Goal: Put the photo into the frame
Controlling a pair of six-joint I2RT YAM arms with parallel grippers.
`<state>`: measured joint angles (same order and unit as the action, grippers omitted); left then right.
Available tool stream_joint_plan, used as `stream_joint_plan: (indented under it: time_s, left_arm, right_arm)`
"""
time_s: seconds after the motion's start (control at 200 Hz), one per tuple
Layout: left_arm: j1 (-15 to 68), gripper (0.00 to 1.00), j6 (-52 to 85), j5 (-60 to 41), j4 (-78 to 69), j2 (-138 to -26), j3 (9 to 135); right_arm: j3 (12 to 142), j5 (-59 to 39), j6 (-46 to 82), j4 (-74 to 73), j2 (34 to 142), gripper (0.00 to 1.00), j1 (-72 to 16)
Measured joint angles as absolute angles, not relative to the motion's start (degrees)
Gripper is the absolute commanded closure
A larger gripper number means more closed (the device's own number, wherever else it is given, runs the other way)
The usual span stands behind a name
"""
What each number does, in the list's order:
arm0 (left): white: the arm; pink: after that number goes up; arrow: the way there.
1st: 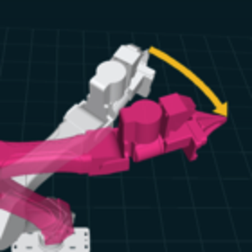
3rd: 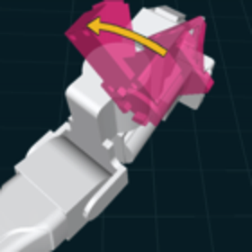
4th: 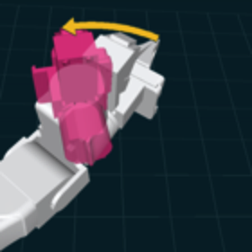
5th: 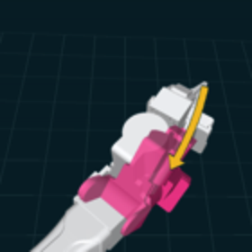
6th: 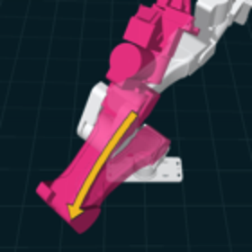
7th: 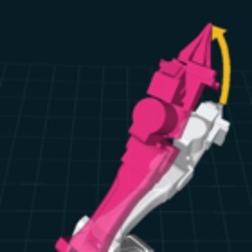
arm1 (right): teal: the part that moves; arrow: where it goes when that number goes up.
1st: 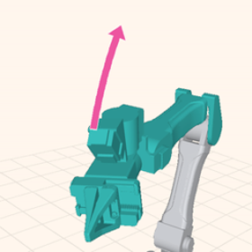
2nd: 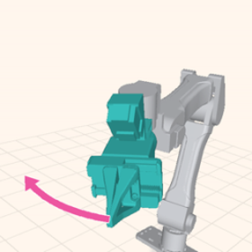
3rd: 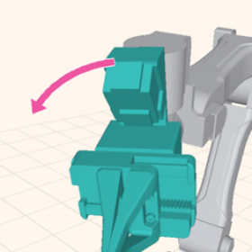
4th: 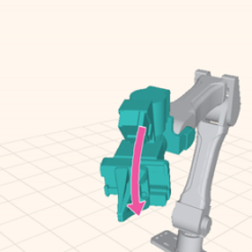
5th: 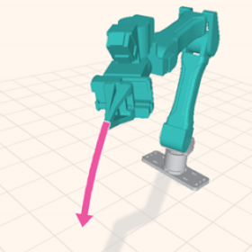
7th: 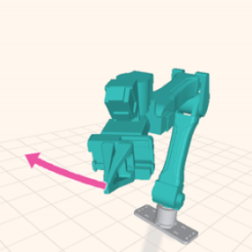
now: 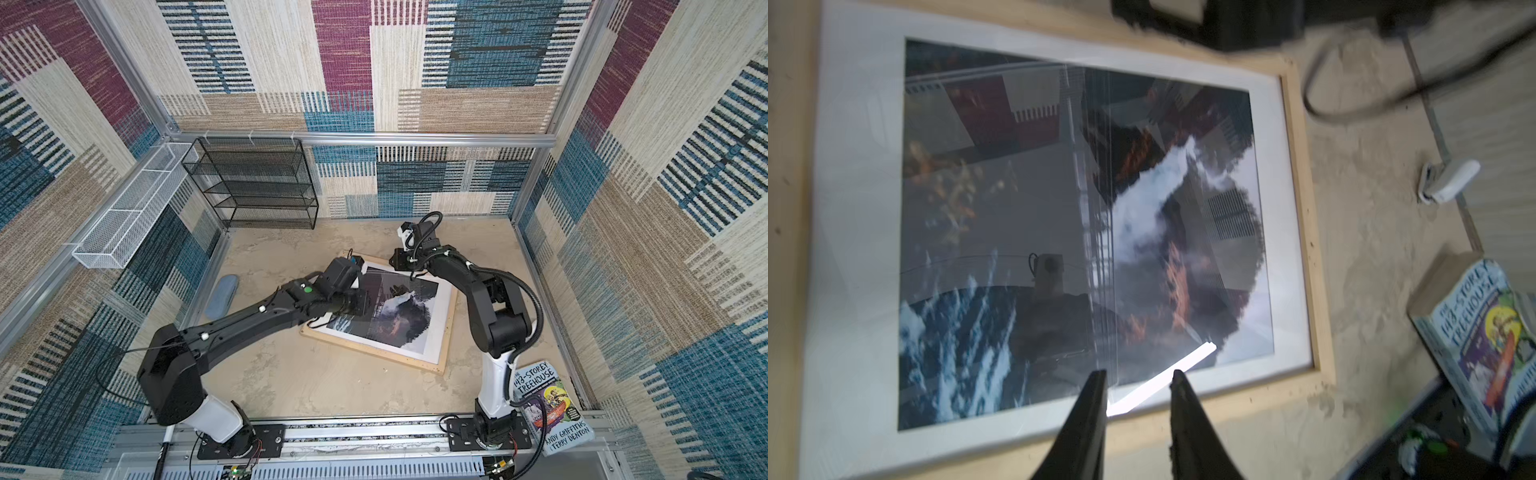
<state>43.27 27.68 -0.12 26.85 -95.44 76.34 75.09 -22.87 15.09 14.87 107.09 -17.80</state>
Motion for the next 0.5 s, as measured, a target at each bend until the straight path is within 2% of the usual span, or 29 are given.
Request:
stream_joint_plan:
  time_s: [0.13, 0.295, 0.501]
  left_arm:
    - [36.1, 0.75, 23.9, -0.5, 27.5, -109.4, 91.9]
    - [29.9, 0.77, 20.6, -2.2, 32.1, -129.8, 116.3]
    - [26.7, 0.74, 19.5, -4.0, 37.4, -145.6, 136.2]
  right_arm:
    - [59.1, -20.8, 16.7, 12.4, 93.9, 0.81, -19.1]
    - [42.0, -18.9, 20.1, 11.9, 81.2, 0.83, -26.3]
    - [31.2, -16.8, 27.1, 13.5, 71.0, 0.84, -34.9]
